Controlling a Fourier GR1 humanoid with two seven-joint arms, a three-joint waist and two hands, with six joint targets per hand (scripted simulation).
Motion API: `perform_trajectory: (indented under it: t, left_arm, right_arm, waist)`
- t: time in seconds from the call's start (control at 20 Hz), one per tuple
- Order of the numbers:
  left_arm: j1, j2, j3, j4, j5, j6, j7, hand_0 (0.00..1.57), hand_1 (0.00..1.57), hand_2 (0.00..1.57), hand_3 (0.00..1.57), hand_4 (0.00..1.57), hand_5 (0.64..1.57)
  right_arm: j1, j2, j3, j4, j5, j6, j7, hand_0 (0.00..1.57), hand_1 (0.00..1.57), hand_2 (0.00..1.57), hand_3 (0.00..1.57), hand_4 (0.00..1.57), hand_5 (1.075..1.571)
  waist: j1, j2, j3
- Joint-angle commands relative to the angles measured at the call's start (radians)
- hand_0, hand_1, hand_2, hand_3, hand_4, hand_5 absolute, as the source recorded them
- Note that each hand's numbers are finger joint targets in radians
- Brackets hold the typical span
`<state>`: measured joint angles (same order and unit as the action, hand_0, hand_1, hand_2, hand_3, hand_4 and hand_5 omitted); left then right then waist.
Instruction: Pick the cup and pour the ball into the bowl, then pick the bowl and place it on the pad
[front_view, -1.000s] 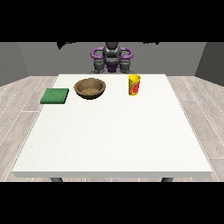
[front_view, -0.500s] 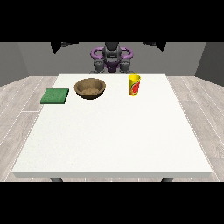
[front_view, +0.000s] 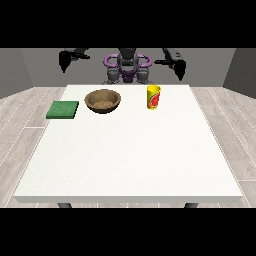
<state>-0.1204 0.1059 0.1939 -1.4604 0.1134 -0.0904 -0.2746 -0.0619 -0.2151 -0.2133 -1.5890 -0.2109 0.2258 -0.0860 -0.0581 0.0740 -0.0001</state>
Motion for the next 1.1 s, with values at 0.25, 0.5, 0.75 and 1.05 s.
perform_trajectory:
  t: [0.25,0.5,0.75,1.05]
  left_arm:
    - [-0.084,-0.075,0.001,0.331,-0.103,0.108,-0.314,0.00,0.00,0.00,0.00,0.00,1.523]
    - [-0.172,-0.062,0.032,0.521,-0.105,0.122,-0.481,0.00,0.00,0.00,0.00,0.00,1.518]
    - [-0.244,-0.075,0.017,0.661,-0.119,0.158,-0.514,0.00,0.00,0.00,0.00,0.00,1.520]
    - [-0.360,-0.036,0.089,0.826,-0.077,0.155,-0.639,0.00,0.00,0.00,0.00,0.00,1.523]
  right_arm:
    - [-0.053,-0.057,-0.034,0.031,-0.025,0.078,-0.055,0.00,0.00,0.00,0.00,0.00,1.570]
    - [-0.067,-0.022,-0.034,0.090,0.000,0.063,-0.138,0.00,0.00,0.00,0.00,0.00,1.570]
    - [-0.067,-0.014,-0.021,0.174,0.044,0.069,-0.190,0.00,0.00,0.00,0.00,0.00,1.571]
    - [-0.108,0.004,0.005,0.117,0.040,0.064,-0.191,0.00,0.00,0.00,0.00,0.00,1.571]
  waist:
    - [-0.064,0.099,-0.0004]
    - [-0.058,0.148,-0.0004]
    - [-0.040,0.110,-0.0002]
    - [-0.099,0.202,-0.0009]
